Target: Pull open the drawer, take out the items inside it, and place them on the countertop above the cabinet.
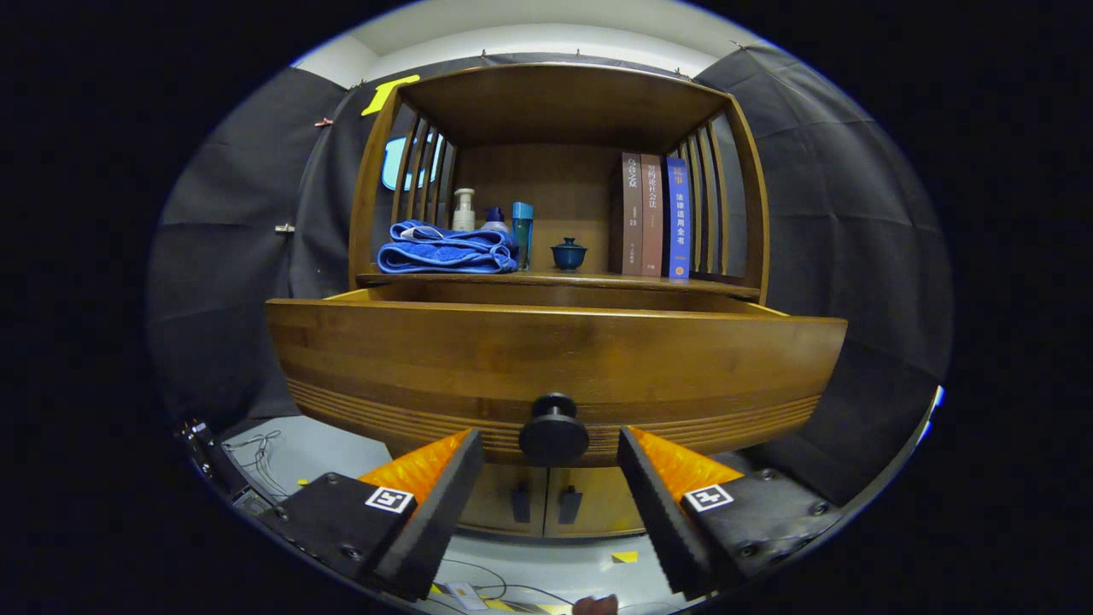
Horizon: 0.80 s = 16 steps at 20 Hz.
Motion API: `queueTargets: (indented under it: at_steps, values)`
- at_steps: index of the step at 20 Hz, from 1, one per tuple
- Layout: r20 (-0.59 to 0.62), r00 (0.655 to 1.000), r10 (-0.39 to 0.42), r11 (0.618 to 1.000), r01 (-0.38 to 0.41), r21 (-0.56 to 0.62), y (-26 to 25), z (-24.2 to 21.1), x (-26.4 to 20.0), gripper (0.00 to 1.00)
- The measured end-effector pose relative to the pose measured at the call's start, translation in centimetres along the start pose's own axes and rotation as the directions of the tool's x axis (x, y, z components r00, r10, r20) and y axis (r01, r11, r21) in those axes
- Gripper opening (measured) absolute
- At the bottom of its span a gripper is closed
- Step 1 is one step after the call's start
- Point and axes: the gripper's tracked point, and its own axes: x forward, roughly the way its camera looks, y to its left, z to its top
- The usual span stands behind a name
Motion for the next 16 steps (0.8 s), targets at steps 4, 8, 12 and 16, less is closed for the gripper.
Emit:
queueTargets:
  at_steps: [4, 8, 12, 16]
  values:
    - [0.036, 0.999, -0.024, 0.997, 0.026, -0.076, -1.2, 3.4, -1.6, 0.99]
    - [0.143, 0.989, 0.036, 0.992, -0.018, -0.124, -0.6, 11.7, -3.0, 0.99]
    - [0.182, 0.981, 0.072, 0.995, -0.058, -0.083, 0.2, 19.5, -4.4, 0.98]
    - [-0.028, 0.994, 0.103, 0.995, -0.103, 0.006, 0.0, 21.7, -2.0, 0.98]
